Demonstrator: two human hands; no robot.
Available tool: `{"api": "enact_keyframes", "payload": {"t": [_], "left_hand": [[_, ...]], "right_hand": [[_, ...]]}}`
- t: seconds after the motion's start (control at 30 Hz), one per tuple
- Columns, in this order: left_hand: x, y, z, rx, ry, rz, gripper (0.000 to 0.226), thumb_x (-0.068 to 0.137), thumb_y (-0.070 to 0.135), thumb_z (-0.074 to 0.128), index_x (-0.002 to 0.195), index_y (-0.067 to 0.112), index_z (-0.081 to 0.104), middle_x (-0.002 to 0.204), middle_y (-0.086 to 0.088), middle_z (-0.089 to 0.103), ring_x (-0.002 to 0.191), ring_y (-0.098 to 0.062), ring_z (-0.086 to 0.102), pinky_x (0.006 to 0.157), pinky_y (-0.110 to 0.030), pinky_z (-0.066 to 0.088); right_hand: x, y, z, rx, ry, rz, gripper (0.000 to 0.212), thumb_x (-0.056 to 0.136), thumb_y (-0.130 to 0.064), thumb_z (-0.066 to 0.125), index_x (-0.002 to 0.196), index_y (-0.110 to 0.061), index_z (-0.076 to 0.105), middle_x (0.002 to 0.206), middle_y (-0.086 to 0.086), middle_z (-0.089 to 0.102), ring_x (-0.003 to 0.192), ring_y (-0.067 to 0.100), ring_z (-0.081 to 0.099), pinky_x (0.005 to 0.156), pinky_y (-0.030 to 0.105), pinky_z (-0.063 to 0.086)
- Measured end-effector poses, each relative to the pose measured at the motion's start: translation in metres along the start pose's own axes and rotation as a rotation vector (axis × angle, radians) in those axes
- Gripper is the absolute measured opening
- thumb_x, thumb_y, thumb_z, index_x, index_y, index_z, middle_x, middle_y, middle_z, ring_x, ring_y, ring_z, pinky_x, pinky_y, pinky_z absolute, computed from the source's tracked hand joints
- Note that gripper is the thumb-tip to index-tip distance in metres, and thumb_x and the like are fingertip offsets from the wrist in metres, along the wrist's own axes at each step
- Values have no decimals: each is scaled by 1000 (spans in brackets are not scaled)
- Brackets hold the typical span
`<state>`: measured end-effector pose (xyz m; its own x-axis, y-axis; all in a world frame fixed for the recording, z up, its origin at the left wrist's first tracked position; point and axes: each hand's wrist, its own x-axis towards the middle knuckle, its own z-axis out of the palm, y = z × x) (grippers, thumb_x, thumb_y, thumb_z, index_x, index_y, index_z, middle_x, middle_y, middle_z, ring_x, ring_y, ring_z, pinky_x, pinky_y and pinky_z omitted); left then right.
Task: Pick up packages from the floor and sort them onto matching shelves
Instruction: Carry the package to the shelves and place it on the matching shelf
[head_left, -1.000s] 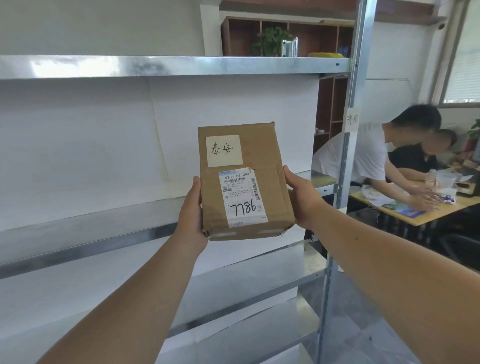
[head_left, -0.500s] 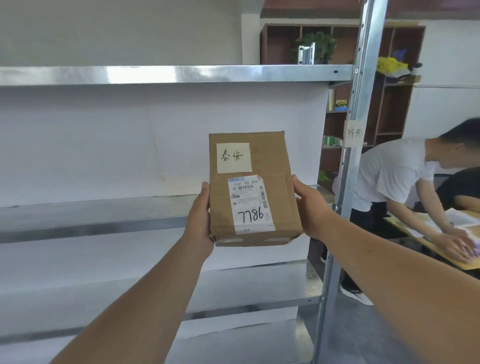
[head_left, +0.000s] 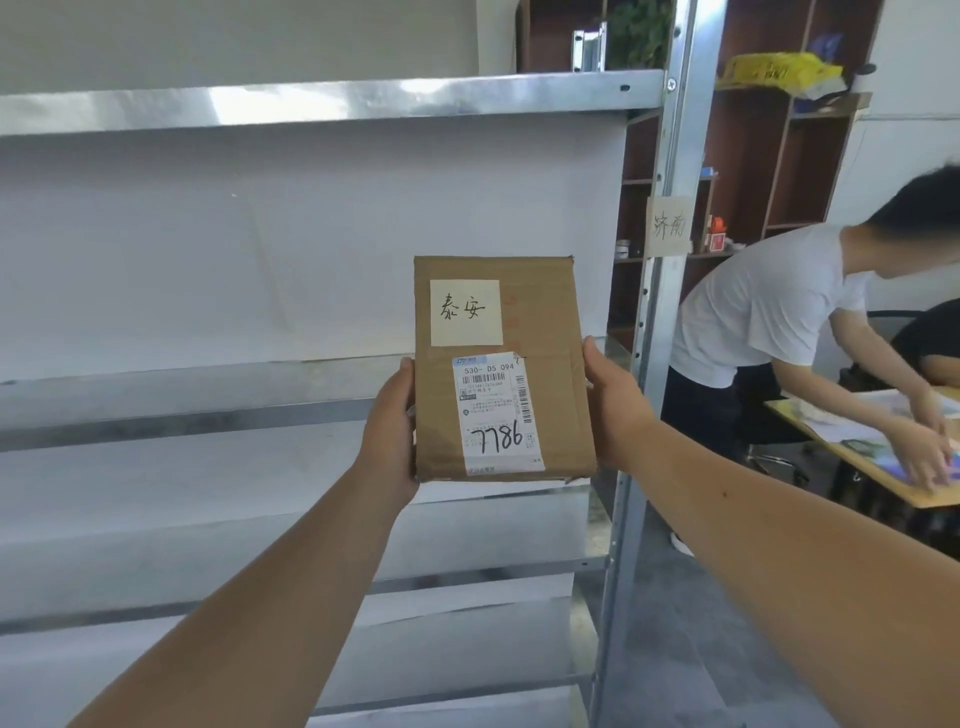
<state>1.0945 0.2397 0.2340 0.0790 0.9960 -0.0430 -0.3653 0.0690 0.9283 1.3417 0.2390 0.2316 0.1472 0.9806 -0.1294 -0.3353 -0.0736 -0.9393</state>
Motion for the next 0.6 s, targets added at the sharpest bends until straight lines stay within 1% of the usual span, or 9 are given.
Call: {"api": "enact_keyframes", "payload": {"t": [0.03,0.1,0.13,0.23,0.3,0.4,0.43,0.53,0.6], "left_hand": [[0,-4,3,-15,-23,-10,53,100,68,51,131,33,76,133,-2,77,125,-31,72,111,-63,52],[0,-9,10,-52,-60,-13,52,103,64,50,132,30,76,134,-6,77,124,-34,73,111,-65,51],[-1,-10,15,-52,-75,-11,52,104,63,48,131,29,76,133,-6,77,125,-34,72,111,-65,51],[-2,-6,32,-20,-114,-12,47,106,56,45,122,27,78,131,-7,78,125,-34,72,113,-62,49],[1,-10,37,-2,-122,-22,46,104,57,47,121,27,78,132,-7,78,126,-34,72,113,-62,49],[6,-29,32,-48,-80,-52,53,94,68,59,130,33,76,135,-3,76,127,-34,71,109,-64,53],[6,-37,29,-69,-67,-79,55,92,69,62,132,34,75,135,-3,76,125,-35,72,107,-65,54],[-1,-61,22,-88,-73,-143,52,94,65,62,132,33,76,130,-4,79,117,-37,76,105,-66,55],[-6,-75,18,-99,-80,-171,51,95,64,60,130,32,77,129,-6,79,115,-39,77,105,-67,54]], "right_hand": [[-2,2,-2,9,6,5,63,83,-83,64,112,-32,87,129,8,81,129,41,72,118,60,50],[-7,4,-7,28,27,12,65,86,-83,62,118,-31,85,127,7,82,126,39,74,117,60,51],[-9,1,-9,37,45,15,67,89,-82,61,123,-30,82,126,7,83,123,38,75,115,59,53],[-15,-12,-17,44,87,16,65,95,-79,54,126,-28,78,124,7,83,118,38,78,111,57,56],[-20,-15,-23,23,87,28,69,93,-82,54,130,-28,77,128,7,82,121,38,76,113,58,54],[-24,-7,-34,-25,90,24,83,79,-86,63,137,-27,74,134,5,79,128,37,73,118,59,50],[-27,-3,-36,-45,90,29,86,78,-85,64,141,-26,71,138,5,77,131,35,71,120,59,48],[-34,17,-47,-91,104,47,71,96,-76,57,145,-25,68,145,4,72,135,32,66,121,56,47],[-36,34,-53,-80,115,82,64,100,-73,53,139,-26,71,143,3,73,132,31,68,116,53,50]]}}
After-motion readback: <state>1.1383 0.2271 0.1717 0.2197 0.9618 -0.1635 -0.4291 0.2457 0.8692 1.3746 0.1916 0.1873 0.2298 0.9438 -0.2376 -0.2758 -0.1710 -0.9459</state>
